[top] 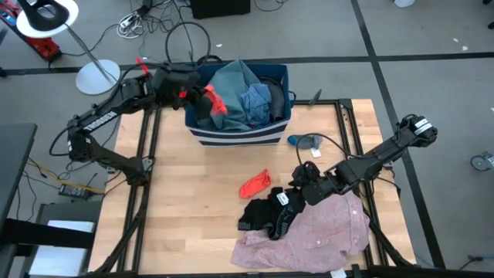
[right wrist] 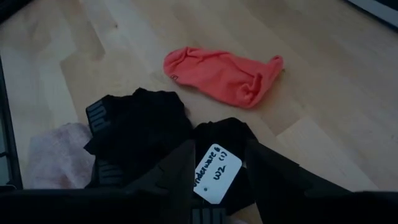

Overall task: Sort clothes
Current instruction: Put the bottom orange sock into the blue bin, then put the orange sock into the blue bin

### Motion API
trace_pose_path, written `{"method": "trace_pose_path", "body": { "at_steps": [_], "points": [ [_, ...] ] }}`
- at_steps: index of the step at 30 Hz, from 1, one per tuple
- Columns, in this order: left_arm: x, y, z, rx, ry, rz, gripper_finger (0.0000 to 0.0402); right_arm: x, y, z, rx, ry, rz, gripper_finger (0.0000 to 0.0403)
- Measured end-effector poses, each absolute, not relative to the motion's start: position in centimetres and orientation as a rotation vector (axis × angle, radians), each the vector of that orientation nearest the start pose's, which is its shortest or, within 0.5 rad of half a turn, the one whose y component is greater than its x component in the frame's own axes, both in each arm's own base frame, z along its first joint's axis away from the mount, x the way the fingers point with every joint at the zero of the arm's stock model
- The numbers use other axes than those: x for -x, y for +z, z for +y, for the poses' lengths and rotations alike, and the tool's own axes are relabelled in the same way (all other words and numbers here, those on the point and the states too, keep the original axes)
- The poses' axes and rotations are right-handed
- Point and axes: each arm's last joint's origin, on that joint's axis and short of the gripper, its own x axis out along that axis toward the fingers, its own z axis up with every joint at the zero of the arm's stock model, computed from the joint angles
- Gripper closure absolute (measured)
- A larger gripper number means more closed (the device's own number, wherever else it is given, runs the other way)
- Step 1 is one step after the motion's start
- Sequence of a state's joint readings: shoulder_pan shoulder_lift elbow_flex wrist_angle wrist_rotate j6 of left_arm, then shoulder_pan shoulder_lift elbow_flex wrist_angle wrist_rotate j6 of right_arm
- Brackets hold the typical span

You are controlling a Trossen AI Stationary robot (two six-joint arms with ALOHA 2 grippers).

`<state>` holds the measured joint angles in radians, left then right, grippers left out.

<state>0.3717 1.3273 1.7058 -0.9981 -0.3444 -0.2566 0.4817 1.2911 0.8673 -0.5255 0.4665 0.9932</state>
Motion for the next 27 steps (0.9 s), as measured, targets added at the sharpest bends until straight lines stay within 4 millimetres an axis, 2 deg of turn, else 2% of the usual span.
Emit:
{"method": "trace_pose_path", "body": {
  "at_steps": [11, 23, 27],
  "points": [
    [-21.76, 45.06, 10.03, 0.231, 0.768, 0.552, 0.0391, -23.08, 23.51, 9.6, -0.504, -0.42, 0.744, 0.0261],
    [-21.7, 45.06, 10.09, 0.205, 0.79, 0.558, 0.0294, -23.13, 23.51, 9.47, -0.489, -0.42, 0.746, 0.0261],
    [-21.63, 45.09, 10.18, 0.191, 0.829, 0.555, 0.0279, -23.13, 23.51, 9.46, -0.488, -0.42, 0.745, 0.0261]
  ]
}}
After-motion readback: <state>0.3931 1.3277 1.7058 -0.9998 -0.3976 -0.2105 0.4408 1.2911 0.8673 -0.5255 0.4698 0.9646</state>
